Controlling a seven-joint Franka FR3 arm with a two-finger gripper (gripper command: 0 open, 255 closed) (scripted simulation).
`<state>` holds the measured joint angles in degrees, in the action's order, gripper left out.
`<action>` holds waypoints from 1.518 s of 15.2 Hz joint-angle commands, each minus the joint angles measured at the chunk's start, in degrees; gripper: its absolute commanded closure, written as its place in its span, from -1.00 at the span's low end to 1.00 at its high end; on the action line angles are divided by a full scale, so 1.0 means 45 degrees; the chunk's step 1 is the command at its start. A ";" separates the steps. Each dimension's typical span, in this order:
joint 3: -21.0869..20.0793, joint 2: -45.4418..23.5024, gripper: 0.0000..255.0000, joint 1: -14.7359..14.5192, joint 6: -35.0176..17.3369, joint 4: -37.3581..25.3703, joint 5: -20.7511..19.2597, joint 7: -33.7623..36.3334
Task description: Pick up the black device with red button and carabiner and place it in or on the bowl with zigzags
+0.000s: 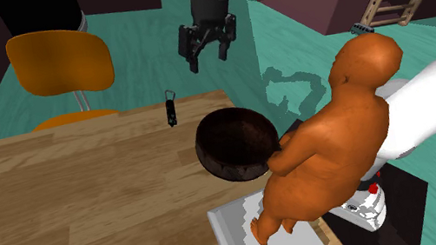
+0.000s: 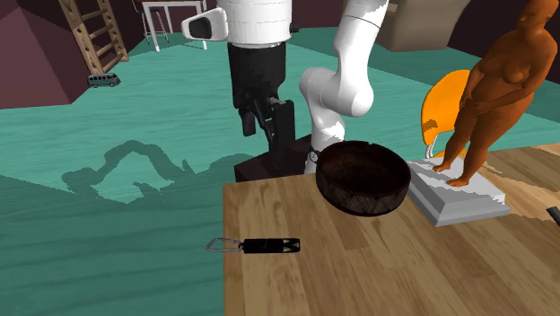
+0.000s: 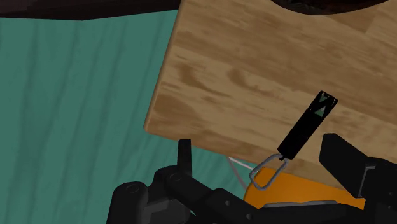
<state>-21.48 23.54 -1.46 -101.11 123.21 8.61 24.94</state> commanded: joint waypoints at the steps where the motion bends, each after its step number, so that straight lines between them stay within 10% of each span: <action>1: -0.0032 0.0028 -1.00 -0.0020 -0.0313 0.0336 0.0032 -0.0004; 9: -0.0042 0.0026 -1.00 -0.0024 -0.0409 0.0430 0.0038 -0.0006; 10: -0.0042 0.0026 1.00 -0.0024 -0.0409 0.0430 0.0038 -0.0006; 19: -0.0042 0.0026 1.00 -0.0024 -0.0409 0.0430 0.0038 -0.0006; 20: -0.0042 0.0026 -1.00 -0.0024 -0.0409 0.0430 0.0038 -0.0006; 23: -0.1145 -0.0635 -1.00 0.0316 -0.1891 0.0593 -0.0238 0.2835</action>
<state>-25.17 21.33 -0.48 -107.55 125.48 7.91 33.35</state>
